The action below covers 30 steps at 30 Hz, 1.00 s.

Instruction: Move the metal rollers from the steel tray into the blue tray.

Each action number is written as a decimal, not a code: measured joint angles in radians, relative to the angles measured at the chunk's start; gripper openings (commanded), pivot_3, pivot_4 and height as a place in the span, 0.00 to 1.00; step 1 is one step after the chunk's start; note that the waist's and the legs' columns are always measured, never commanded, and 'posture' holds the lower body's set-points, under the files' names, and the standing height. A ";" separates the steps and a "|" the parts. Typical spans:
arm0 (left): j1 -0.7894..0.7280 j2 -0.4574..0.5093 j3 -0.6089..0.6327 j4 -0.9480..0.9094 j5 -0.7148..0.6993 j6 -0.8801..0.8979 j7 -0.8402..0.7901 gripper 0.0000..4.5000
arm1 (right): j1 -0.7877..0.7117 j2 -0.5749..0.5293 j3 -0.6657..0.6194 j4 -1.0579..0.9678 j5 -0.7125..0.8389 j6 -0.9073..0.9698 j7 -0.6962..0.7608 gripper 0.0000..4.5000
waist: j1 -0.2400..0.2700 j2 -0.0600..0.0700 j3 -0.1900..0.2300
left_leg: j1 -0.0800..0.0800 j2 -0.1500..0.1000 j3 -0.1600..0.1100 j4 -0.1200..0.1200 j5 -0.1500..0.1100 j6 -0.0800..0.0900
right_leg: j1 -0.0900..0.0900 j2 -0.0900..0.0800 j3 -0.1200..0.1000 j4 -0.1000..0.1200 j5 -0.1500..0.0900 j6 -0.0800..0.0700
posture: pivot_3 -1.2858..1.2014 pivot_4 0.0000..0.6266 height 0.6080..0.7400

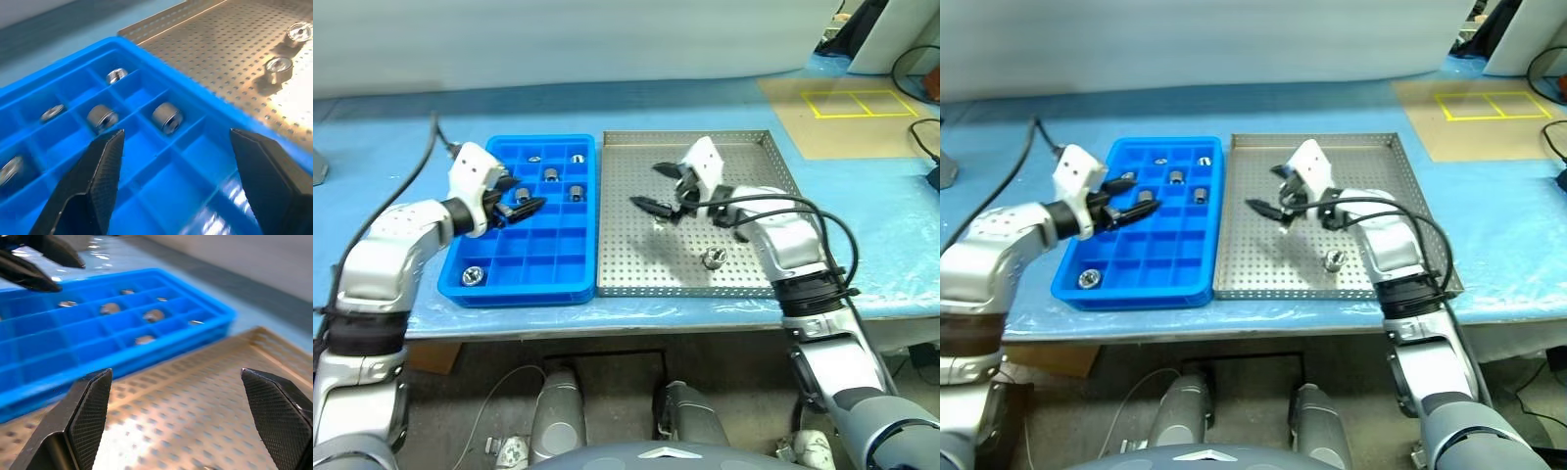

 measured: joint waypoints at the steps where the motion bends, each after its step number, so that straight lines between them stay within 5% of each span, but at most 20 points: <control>1: -0.042 -0.035 -0.036 0.067 0.024 -0.041 -0.007 0.80 | 0.014 -0.018 -0.024 -0.024 0.002 0.007 -0.015 0.98 | -0.006 0.000 0.000 | 0.000 0.000 0.000 0.001 0.000 0.001 | 0.000 0.000 0.001 0.000 0.002 0.003 | 0.43 0.24 1.00; 11: -0.403 -0.395 -0.209 0.683 0.197 -0.346 -0.048 0.80 | 0.258 -0.071 -0.135 -0.310 0.024 0.144 -0.145 0.98 | -0.093 -0.001 0.000 | -0.001 0.000 0.001 0.009 -0.005 0.009 | 0.001 0.002 0.005 -0.001 0.003 0.005 | 0.35 0.24 1.00; 17: -0.500 -0.454 -0.211 0.906 0.256 -0.442 -0.014 0.80 | 0.305 -0.072 -0.161 -0.381 0.031 0.183 -0.205 0.98 | -0.131 0.000 0.000 | 0.004 0.000 0.001 0.013 -0.009 0.015 | 0.006 0.003 0.007 -0.001 0.002 0.003 | 0.33 0.24 1.00; 30: -0.553 -0.525 -0.164 1.147 0.317 -0.495 0.052 0.80 | 0.371 -0.064 -0.159 -0.468 0.062 0.211 -0.256 0.98 | -0.128 0.000 0.000 | 0.003 -0.006 0.001 0.017 -0.015 0.024 | 0.014 -0.004 0.007 -0.009 0.003 0.005 | 0.31 0.24 1.00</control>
